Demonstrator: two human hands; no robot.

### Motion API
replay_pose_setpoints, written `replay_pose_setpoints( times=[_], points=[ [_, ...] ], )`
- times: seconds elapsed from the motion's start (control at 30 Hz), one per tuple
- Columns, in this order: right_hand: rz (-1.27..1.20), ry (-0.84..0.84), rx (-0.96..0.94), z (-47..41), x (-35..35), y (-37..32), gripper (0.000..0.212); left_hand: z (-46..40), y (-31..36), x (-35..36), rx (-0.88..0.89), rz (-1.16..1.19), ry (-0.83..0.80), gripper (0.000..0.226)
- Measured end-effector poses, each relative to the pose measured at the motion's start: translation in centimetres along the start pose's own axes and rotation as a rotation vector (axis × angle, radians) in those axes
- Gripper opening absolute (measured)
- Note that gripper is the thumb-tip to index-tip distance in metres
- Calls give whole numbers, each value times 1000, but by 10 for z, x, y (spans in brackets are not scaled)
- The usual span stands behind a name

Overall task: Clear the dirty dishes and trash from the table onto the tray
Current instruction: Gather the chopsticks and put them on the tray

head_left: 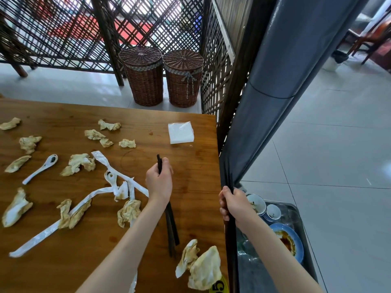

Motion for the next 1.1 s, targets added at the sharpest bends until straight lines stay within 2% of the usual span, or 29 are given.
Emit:
replay_pose_setpoints(
  times=[0.17,0.27,0.4,0.57,0.7,1.1],
  points=[
    [-48,-61,38,10,9,-2,32,1,25,2,-108,80,-20,39],
    [-90,-111,37,18,17,-7,34,5,34,5,-189,123,-94,32],
    [-102,-158,61,32,23,-7,35,26,22,15,-445,239,-266,31],
    [-109,-171,74,46,19,-5,37,56,0,26,-691,225,-424,38],
    [-142,-104,91,59,11,1,35,62,-10,21,-749,158,-436,42],
    [-142,0,129,90,6,23,37,62,-22,1,-826,232,-471,43]
  ],
)
Point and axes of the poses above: each hand's wrist, its own z-axis away from the middle knuckle, its own x-axis out of the palm, y = z × x, the point moved 10 cm from there along -z, towards the middle knuckle, and after that the axes turned 12 degrees about y, right-handed, at the moved point
